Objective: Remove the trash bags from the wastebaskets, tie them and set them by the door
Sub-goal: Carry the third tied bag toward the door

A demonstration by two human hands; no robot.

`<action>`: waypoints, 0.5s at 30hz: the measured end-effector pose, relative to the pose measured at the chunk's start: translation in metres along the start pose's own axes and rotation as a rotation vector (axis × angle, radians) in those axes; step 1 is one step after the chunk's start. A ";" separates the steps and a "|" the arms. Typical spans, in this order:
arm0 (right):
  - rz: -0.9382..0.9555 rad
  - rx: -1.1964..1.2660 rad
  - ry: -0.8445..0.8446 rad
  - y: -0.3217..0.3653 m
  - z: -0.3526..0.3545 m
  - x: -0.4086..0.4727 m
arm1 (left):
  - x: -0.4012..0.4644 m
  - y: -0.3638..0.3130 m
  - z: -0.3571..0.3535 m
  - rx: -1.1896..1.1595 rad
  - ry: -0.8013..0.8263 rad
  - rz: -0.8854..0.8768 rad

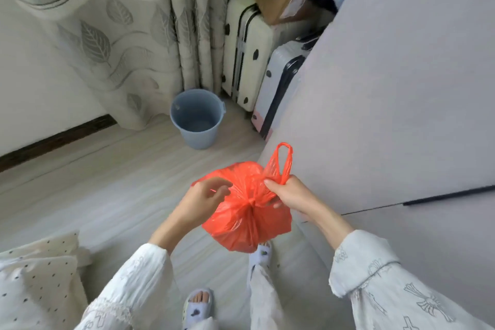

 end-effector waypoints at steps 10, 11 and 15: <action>0.028 0.188 -0.500 -0.001 0.111 -0.230 | -0.133 -0.141 -0.076 0.165 0.225 -0.345; 0.022 0.192 -0.545 -0.009 0.120 -0.256 | -0.147 -0.154 -0.091 0.175 0.252 -0.377; -0.016 0.232 -0.723 -0.054 0.151 -0.365 | -0.216 -0.198 -0.172 0.227 0.420 -0.488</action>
Point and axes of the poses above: each hand's wrist, its own x-axis towards the middle knuckle, its own z-axis out of the back of the hand, y = z × x, the point moved 9 cm from there along x, towards the middle knuckle, and after that the axes turned 13 degrees about z, right-handed, at the moved point
